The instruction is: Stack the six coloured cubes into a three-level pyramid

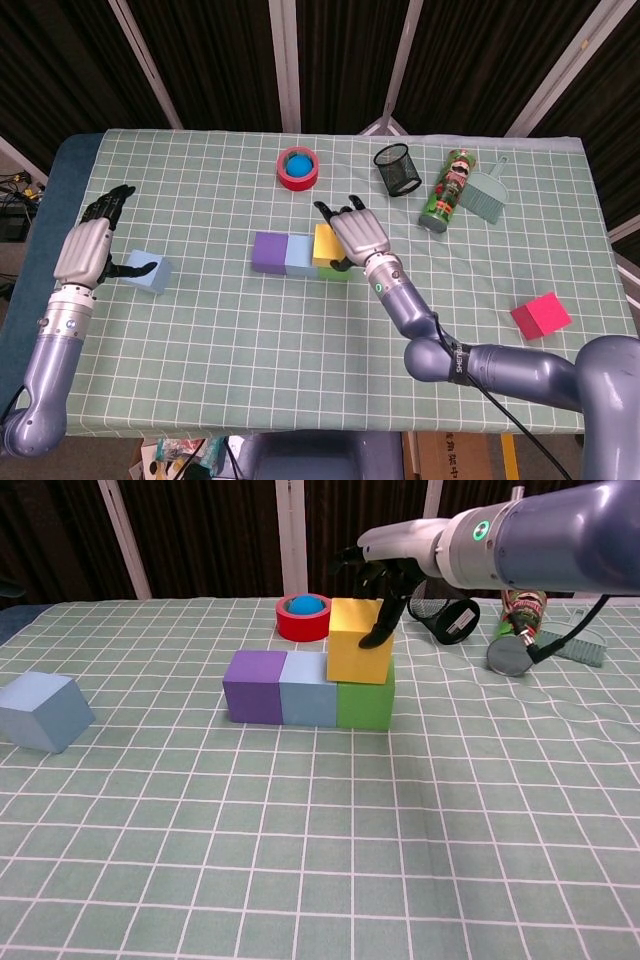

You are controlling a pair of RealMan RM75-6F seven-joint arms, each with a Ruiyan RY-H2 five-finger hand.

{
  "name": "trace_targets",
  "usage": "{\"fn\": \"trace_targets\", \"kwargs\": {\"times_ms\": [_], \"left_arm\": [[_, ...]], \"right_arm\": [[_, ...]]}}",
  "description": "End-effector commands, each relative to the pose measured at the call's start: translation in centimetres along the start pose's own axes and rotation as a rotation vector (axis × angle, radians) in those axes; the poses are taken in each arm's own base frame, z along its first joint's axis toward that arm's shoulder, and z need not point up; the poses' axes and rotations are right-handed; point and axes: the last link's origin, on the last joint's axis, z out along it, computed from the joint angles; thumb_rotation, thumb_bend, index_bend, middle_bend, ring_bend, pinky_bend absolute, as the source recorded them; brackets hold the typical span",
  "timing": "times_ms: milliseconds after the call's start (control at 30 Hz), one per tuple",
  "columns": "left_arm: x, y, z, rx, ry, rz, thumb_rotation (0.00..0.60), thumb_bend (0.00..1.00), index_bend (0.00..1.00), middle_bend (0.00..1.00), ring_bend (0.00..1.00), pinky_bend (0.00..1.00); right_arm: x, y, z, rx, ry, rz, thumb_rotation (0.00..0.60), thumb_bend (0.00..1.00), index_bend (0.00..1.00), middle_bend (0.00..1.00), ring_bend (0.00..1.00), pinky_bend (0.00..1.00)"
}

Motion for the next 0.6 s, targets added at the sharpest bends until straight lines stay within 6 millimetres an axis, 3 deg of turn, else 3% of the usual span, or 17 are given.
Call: {"fn": "trace_targets", "kwargs": {"times_ms": [33,600], "left_arm": [[0.0,0.0,0.0,-0.001,-0.001,0.0,0.6,0.1,0.0,0.02,0.0,0.0],[0.1,0.0,0.0,-0.002,-0.004,-0.008,0.6,0.1,0.0,0.02,0.0,0.0]], "right_arm": [[0.2,-0.2,0.2,-0.012,-0.002,0.007,0.6,0.27,0.0,0.37,0.24,0.0],[0.6,-1.8,0.4,-0.028,-0.035,0.064,0.6,0.27,0.0,0.37,0.24,0.0]]}}
